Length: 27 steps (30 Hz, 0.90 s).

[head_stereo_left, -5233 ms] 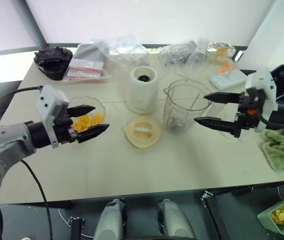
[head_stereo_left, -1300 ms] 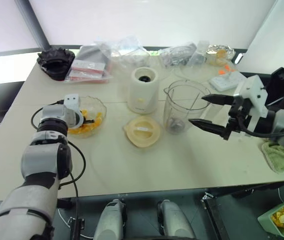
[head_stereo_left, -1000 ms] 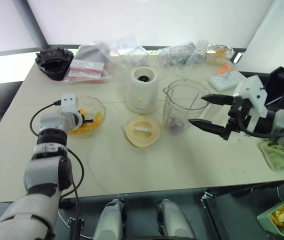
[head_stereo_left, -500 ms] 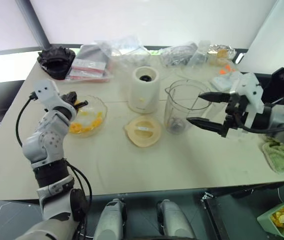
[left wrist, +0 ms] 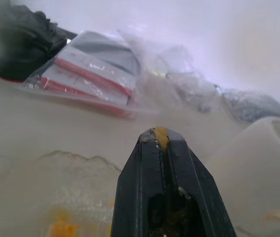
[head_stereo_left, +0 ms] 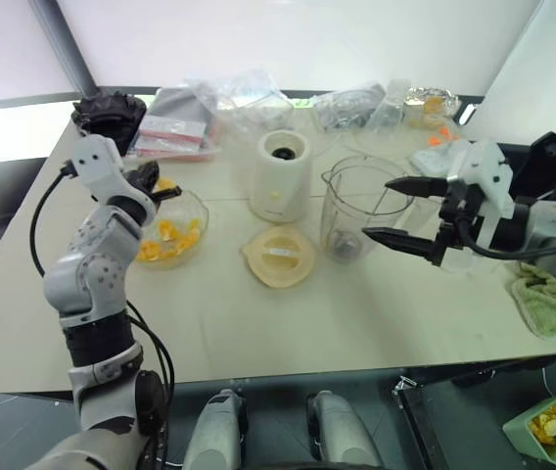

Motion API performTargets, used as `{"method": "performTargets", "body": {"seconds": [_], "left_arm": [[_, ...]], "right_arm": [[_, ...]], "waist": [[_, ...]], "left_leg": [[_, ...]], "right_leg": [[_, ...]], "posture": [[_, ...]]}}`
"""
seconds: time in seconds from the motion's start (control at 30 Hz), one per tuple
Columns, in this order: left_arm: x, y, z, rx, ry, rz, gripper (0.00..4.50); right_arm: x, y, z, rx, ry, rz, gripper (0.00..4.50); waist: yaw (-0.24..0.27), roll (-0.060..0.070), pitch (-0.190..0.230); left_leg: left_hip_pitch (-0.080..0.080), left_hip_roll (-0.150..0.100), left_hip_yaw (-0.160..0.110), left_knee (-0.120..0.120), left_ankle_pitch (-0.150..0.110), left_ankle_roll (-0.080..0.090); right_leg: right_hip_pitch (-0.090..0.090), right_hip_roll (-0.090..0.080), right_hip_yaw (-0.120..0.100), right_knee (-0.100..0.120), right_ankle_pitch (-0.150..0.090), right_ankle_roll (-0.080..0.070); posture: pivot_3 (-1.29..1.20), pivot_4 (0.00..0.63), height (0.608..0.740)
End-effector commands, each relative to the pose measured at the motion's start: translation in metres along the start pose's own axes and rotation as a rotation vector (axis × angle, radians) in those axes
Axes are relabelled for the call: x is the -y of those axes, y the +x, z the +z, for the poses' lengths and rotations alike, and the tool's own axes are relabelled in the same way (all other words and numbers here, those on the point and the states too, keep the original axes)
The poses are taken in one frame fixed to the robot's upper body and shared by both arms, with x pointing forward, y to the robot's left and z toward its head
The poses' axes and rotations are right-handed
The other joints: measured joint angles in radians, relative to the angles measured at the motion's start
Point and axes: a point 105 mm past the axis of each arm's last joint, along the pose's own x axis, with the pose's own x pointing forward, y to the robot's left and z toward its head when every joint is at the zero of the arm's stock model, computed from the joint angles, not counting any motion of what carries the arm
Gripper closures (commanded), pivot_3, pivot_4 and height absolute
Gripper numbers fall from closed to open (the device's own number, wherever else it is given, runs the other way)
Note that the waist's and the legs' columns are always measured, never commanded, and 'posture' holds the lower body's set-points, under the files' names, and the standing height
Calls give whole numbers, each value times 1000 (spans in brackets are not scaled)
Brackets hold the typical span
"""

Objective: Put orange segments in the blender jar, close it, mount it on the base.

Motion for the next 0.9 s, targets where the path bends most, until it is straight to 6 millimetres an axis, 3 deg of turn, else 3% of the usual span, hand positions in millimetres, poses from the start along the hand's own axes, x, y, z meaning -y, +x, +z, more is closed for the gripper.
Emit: {"method": "performTargets", "body": {"seconds": [0.03,0.43,0.9], "left_arm": [[-7,4,-16,-137,154,23,4463],[-20,17,-17,-175,174,88,4463],[-7,21,1,-62,227,46,4463]], "right_arm": [[0,-2,10,34,-34,-9,0],[-1,-3,7,29,-32,-22,0],[0,-3,7,30,-33,-22,0]], "waist": [[0,0,0],[0,0,0],[1,0,0]], "left_leg": [[0,0,0,0,0,0],[0,1,0,0,0,0],[0,2,-1,0,0,0]], "right_leg": [[0,0,0,0,0,0],[0,-1,0,0,0,0],[-1,-3,0,0,0,0]], "posture": [[0,150,740],[0,150,740],[0,150,740]]}}
